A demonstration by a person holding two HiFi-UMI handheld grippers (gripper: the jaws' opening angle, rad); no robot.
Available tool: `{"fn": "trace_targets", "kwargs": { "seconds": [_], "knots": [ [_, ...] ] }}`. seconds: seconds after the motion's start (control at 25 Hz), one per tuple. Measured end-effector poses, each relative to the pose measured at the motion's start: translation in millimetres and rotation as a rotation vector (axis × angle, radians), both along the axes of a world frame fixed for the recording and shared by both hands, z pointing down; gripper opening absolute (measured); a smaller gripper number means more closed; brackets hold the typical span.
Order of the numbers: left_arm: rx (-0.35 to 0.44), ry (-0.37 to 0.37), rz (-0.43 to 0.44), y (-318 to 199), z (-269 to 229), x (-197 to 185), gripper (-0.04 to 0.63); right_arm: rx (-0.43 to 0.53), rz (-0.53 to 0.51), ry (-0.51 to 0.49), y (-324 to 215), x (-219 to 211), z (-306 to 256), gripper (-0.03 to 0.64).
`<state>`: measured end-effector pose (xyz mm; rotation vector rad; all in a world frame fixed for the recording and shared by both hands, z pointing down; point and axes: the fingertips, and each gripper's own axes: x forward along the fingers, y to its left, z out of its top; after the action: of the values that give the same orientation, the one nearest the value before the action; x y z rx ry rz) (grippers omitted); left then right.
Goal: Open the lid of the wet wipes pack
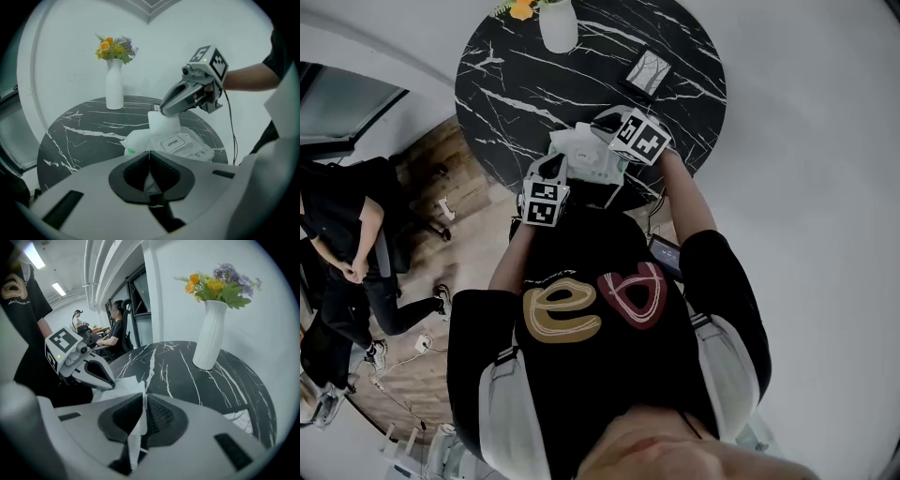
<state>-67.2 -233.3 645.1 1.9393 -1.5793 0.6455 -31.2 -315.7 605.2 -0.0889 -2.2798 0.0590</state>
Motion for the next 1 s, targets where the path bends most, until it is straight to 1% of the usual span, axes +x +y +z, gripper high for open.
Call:
{"fn": "trace_targets", "kwargs": {
  "seconds": [0.16,1.0],
  "knots": [
    [0.005,0.016,-0.006,0,0,1,0.02,-0.013,0.007,-0.003,-4,-2,5,0.043],
    [0.005,0.021,-0.019,-1,-2,1,0.02,-0.133,0.09,-0.025,-16,0,22,0.054]
  ]
}}
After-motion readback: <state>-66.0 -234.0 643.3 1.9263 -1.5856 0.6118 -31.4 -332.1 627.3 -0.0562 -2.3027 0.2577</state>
